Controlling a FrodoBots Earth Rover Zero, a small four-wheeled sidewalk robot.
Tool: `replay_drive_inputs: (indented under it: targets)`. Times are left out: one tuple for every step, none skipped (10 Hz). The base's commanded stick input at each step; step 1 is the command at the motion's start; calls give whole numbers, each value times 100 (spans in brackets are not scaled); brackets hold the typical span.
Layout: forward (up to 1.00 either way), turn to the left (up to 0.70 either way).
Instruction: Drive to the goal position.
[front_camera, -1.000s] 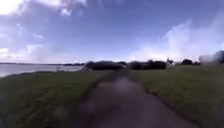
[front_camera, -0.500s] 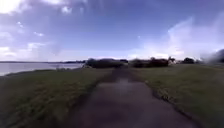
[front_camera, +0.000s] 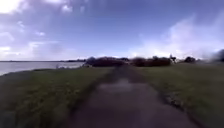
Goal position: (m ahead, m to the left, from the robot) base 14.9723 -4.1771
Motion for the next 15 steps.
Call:
replay_drive_inputs:
  targets:
    - [70,0]
    - [70,-1]
    - [70,-20]
    - [70,-35]
    - [70,-35]
    - [70,-35]
    - [70,-35]
    - [70,-35]
    - [70,-35]
    - [70,0]
    - [70,0]
    - [70,0]
    - [70,0]
    - [70,0]
    - [70,0]
